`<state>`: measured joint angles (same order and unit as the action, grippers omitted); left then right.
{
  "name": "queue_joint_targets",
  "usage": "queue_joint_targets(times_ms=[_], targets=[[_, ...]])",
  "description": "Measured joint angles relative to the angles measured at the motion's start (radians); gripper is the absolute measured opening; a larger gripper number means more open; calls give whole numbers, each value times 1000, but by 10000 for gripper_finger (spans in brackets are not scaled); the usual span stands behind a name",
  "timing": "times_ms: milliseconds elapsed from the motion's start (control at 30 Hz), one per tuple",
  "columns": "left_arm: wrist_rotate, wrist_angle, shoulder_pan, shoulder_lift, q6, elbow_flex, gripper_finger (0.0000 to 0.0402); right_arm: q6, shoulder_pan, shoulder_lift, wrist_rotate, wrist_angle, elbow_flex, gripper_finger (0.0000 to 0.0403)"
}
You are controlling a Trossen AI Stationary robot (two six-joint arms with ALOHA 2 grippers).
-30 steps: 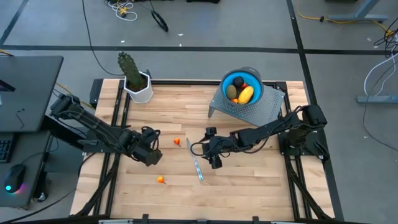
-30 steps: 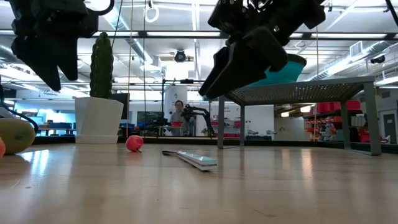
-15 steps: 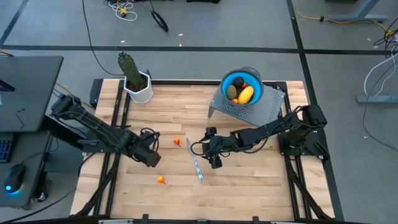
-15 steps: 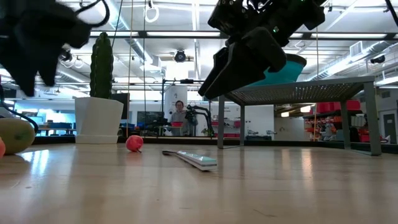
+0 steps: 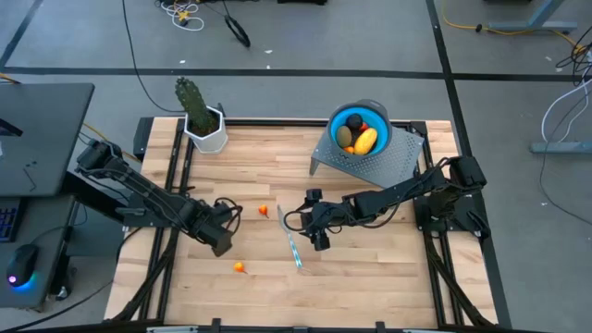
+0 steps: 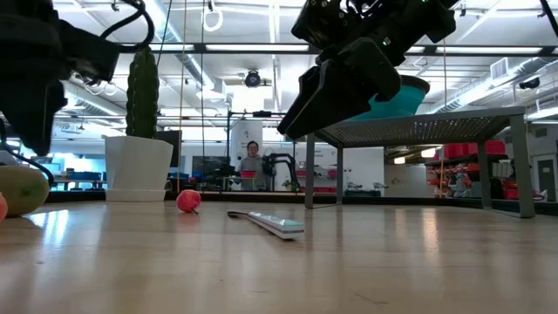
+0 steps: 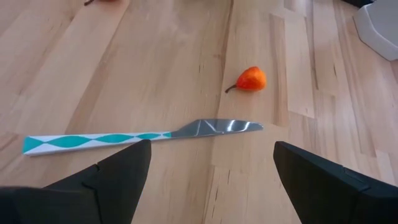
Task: Pick & Place Fruit
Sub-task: Put the brown kiwi in the blue strainer bowl on the shelf
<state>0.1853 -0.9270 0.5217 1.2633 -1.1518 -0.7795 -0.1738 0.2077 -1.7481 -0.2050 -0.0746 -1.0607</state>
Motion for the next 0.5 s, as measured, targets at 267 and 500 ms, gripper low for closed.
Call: queue_joint_targets(times_ms=[267, 500], targets=[[13, 30, 14, 0, 196, 0, 380, 0, 0, 0, 2, -5, 0, 350], [15, 28, 49, 0, 228, 0, 380, 0, 0, 0, 8, -12, 0, 350]])
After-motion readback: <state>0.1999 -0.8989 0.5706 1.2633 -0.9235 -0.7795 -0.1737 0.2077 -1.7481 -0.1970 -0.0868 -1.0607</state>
